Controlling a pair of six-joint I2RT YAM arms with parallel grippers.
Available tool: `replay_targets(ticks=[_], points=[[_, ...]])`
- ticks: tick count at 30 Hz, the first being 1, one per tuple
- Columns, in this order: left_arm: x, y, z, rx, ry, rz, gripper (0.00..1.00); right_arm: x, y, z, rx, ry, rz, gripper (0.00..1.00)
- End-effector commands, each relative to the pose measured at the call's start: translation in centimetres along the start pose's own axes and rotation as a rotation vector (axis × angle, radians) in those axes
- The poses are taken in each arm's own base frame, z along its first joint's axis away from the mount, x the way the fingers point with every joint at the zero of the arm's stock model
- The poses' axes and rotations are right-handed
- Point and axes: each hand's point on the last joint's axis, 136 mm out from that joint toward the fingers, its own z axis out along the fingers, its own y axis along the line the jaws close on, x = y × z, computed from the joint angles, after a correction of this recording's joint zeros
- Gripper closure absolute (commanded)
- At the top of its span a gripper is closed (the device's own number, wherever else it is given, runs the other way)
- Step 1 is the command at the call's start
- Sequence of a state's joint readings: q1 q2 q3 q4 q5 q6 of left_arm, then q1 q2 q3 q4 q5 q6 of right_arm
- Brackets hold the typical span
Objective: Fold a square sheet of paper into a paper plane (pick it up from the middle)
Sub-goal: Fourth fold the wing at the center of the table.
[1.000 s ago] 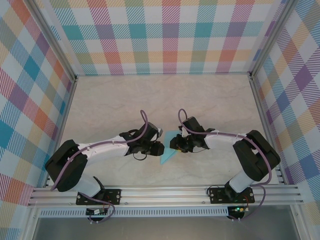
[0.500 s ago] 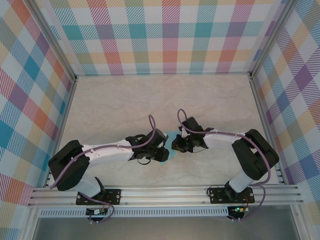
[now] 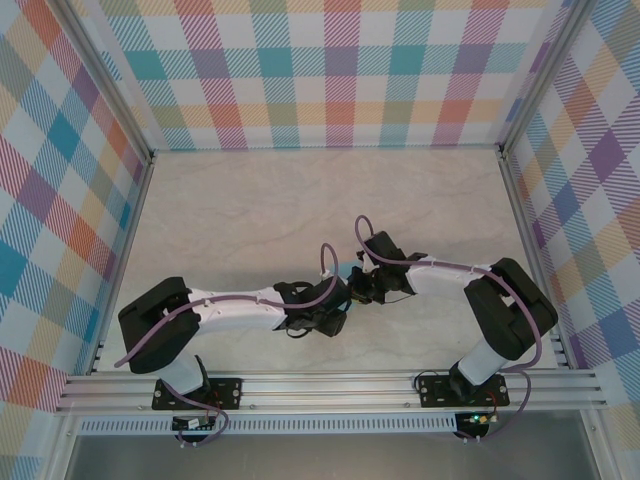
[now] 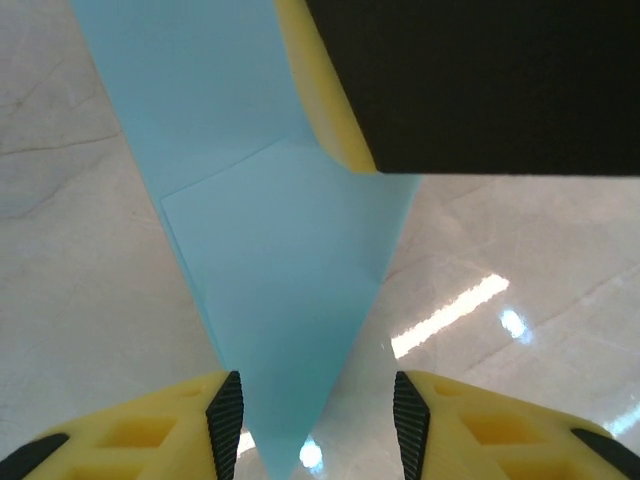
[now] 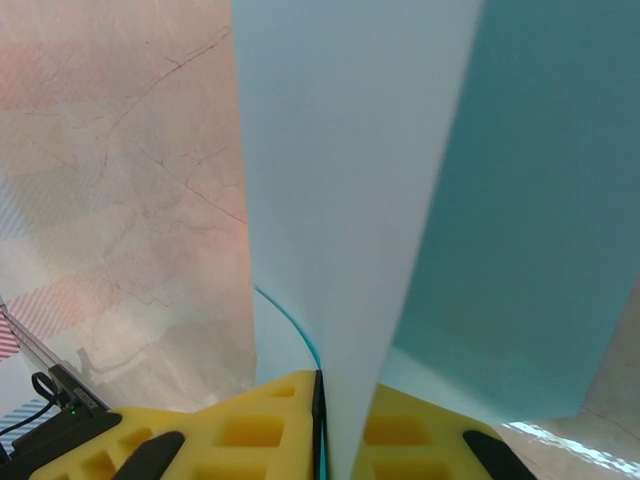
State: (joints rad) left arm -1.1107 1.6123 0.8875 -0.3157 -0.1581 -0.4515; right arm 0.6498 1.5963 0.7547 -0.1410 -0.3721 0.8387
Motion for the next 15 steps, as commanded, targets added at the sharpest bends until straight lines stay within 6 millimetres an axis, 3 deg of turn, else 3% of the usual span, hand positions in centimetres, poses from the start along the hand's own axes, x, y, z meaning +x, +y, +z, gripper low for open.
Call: replay_targets(ticks=[1, 15], points=[[-0.6, -0.3, -0.1, -0.048, -0.029, 0.056, 0.53, 0.0, 1.7, -0.6, -0.035, 0.009, 0.004, 0.88], [0.1, -1.5, -0.4, -0.023, -0.049, 0.109, 0.52, -0.1, 2.3, -0.9, -0.041, 0.017, 0.019, 0.87]])
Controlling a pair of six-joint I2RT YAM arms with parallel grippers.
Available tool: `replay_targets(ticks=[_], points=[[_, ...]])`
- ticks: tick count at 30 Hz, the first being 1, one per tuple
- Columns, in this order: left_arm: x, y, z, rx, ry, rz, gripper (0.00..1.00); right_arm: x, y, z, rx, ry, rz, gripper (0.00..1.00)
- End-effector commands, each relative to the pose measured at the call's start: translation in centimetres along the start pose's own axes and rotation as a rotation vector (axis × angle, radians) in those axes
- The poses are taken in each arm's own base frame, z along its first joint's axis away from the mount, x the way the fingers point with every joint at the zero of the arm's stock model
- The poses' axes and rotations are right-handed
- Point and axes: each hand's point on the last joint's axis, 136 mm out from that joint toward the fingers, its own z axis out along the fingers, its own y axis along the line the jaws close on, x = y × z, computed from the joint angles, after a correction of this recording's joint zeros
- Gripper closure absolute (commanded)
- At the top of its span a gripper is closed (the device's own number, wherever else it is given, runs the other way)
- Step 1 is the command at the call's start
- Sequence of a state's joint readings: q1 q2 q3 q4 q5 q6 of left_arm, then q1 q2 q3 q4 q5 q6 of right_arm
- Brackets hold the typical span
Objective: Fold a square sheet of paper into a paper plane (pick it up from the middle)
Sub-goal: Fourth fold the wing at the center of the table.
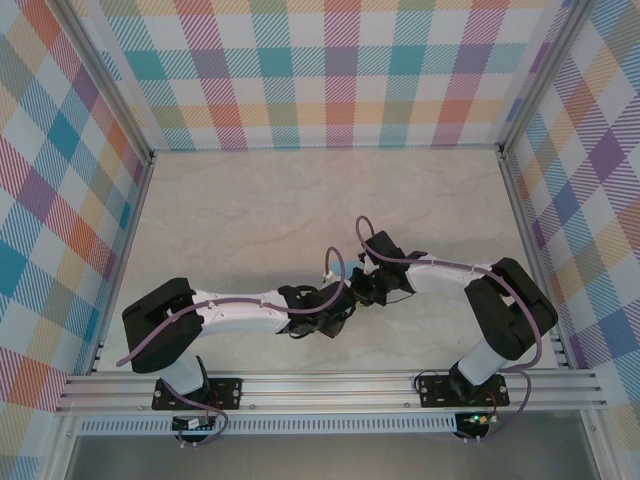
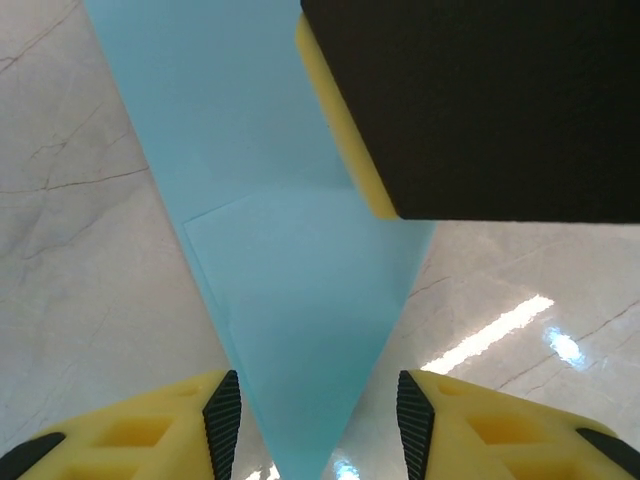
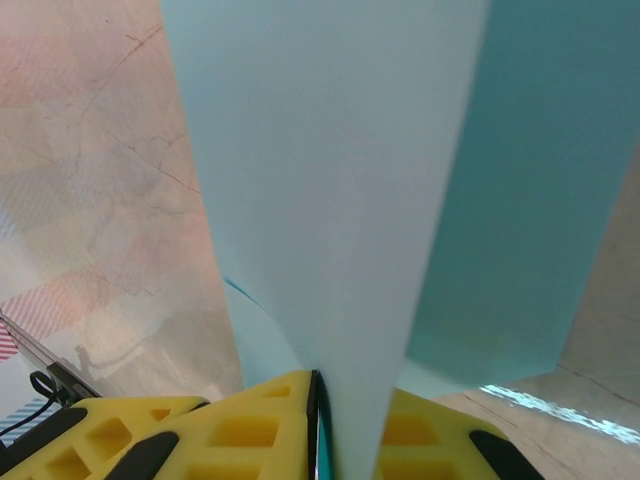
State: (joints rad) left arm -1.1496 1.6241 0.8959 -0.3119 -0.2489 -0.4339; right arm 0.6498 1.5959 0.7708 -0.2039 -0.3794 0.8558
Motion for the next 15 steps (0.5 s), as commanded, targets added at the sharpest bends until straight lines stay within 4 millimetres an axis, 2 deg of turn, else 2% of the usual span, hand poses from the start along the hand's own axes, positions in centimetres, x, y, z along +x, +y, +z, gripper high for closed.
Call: replay_targets(ticks=[1, 10, 15], points=[[0.3, -1.4, -0.7, 0.043, -0.014, 0.053, 0.51, -0.6, 2.6, -0.8, -0.065, -0.012, -0.019, 0.87], [0.8, -0.4, -2.4, 0.055, -0.057, 0.061, 0.46, -0.8, 2.6, -1.0, -0.051, -0.022, -0.010, 0.87], [0.7, -0.5, -2.2, 0.049, -0.056, 0.085, 0.45, -0.9, 2.8, -1.0, -0.059, -0.023, -0.009, 0.86]])
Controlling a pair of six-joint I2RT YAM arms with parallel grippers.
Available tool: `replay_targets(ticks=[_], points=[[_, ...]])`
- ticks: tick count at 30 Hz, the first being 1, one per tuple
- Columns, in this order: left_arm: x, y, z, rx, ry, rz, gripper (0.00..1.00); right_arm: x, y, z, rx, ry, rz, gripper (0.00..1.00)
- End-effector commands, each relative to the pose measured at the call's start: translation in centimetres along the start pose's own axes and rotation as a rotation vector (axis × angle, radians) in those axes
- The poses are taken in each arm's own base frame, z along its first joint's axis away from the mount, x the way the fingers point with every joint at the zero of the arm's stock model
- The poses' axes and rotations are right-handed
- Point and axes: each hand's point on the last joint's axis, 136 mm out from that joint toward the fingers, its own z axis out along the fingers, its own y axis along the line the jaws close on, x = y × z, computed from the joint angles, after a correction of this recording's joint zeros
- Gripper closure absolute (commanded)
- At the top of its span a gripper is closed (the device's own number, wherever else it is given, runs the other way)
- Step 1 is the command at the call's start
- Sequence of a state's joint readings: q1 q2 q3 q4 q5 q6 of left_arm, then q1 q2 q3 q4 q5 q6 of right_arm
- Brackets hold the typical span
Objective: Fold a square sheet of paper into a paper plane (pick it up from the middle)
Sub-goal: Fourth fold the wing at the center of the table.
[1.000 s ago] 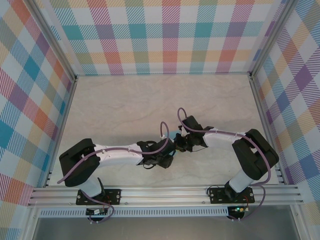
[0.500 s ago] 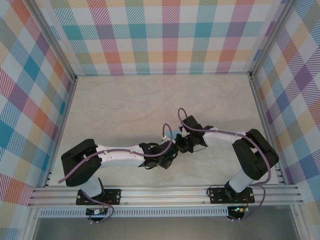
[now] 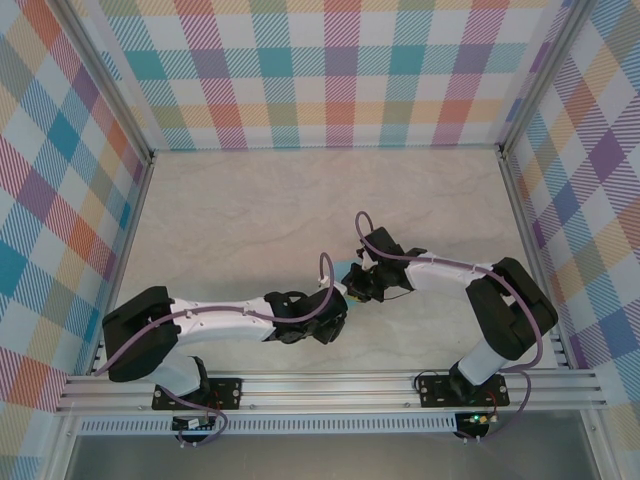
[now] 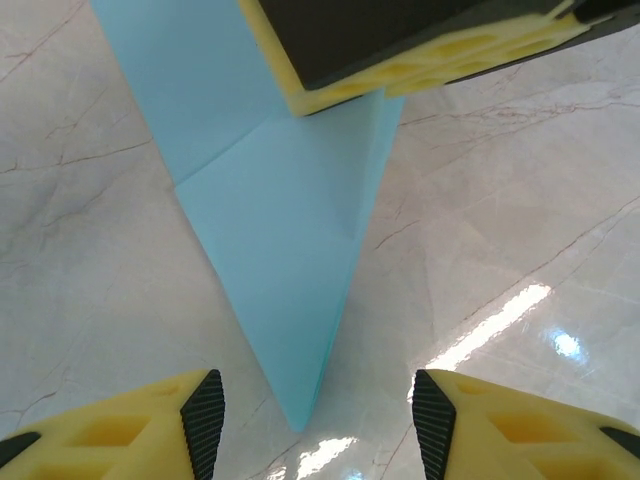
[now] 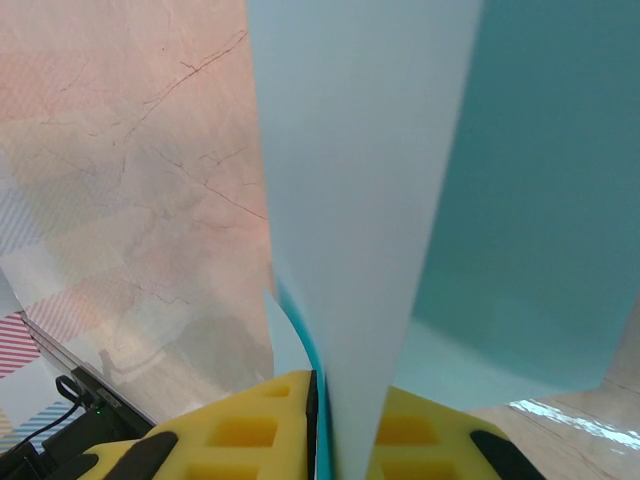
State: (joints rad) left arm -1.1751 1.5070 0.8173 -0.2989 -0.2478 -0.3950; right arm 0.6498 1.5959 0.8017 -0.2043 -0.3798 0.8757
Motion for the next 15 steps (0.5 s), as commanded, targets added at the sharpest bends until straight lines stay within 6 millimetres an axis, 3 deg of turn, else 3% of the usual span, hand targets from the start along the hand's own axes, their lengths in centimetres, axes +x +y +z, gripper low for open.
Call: replay_targets(ticks=[1, 15], points=[[-0.7, -0.9, 0.2, 0.021, -0.031, 0.035, 0.46, -0.2, 1.7, -0.6, -0.037, -0.005, -0.013, 0.86], [-1.1, -0.1, 1.8, -0.091, -0.042, 0.057, 0.56, -0.2, 1.8, -0.5, -0.038, 0.000, -0.014, 0.86]])
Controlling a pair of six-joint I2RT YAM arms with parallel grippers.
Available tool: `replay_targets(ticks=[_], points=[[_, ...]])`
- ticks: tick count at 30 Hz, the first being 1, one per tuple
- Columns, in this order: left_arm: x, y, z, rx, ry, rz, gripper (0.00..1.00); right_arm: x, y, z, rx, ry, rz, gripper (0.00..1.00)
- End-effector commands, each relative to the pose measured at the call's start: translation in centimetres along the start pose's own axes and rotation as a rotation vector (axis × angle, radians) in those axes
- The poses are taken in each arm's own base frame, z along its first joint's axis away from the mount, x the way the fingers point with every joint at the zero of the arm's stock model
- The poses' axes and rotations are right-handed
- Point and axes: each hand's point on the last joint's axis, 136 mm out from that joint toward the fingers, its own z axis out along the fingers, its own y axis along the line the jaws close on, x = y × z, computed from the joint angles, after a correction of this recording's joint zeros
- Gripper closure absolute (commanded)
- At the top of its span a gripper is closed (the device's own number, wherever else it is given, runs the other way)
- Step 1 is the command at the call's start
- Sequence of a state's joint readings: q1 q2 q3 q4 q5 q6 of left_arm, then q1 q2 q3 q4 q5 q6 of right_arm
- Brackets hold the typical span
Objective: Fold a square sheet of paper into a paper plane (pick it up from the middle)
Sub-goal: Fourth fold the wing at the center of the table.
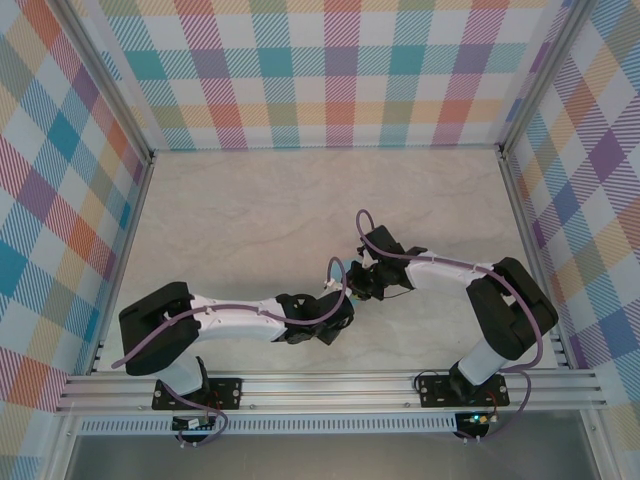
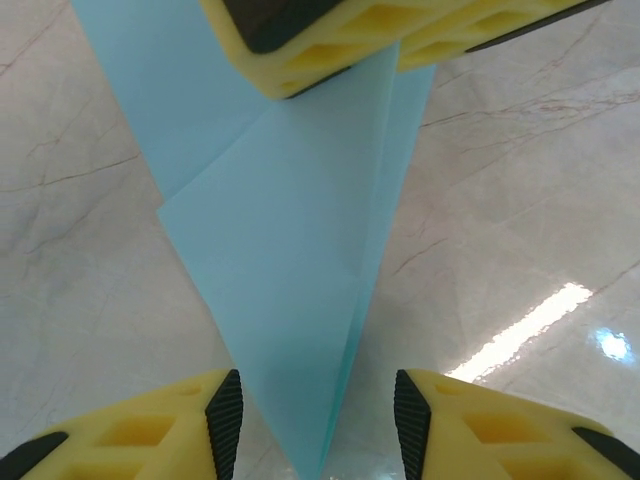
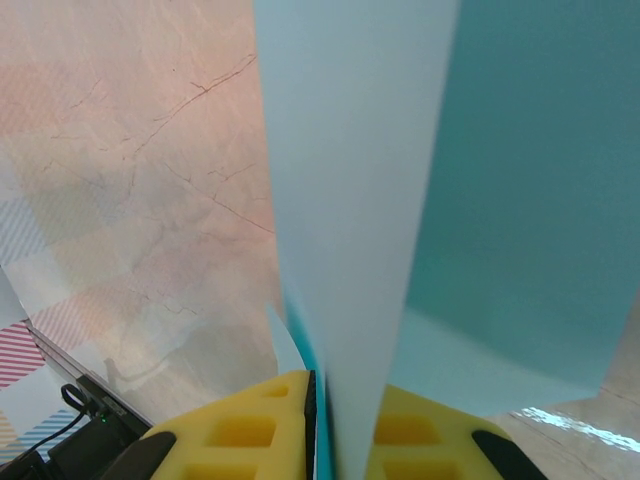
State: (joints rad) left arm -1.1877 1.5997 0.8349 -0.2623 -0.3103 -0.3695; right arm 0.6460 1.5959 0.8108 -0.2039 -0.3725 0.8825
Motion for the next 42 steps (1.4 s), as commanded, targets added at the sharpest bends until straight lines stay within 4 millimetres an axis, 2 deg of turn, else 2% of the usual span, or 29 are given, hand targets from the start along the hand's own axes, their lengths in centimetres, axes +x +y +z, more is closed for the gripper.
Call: replay_targets(ticks=[1, 12, 17, 24, 28, 35, 42], points=[[-1.3, -0.1, -0.1, -0.035, -0.044, 0.012, 0.57, 0.2, 1.6, -0.4, -0.037, 0.013, -0.019, 0.86], [-1.4, 0.2, 0.0, -0.076, -0.063, 0.016, 0.80, 0.2, 1.6, -0.4, -0.032, 0.015, -0.023, 0.85], [-1.4, 0.9, -0.2, -0.114, -0.070, 0.009, 0.87, 0.3, 1.4, -0.5, -0.028, 0.013, -0.024, 0.85], [-1.4, 0.9, -0.5, -0.094, -0.086, -0.020, 0.94, 0.3, 1.3, -0.6, -0.025, 0.010, -0.030, 0.83], [-1.2, 0.6, -0.4, -0.044, -0.084, -0.054, 0.99, 0.2, 1.6, -1.2, -0.028, -0.009, -0.050, 0.75], [-1.2, 0.3, -0.3, 0.149, -0.093, -0.197, 1.00, 0.2, 1.4, -3.5, -0.004, -0.092, -0.094, 0.50], [-0.7, 1.2, 0.0, 0.216, -0.074, -0.270, 1.00, 0.6, 1.3, -5.4, -0.015, -0.153, -0.120, 0.41]])
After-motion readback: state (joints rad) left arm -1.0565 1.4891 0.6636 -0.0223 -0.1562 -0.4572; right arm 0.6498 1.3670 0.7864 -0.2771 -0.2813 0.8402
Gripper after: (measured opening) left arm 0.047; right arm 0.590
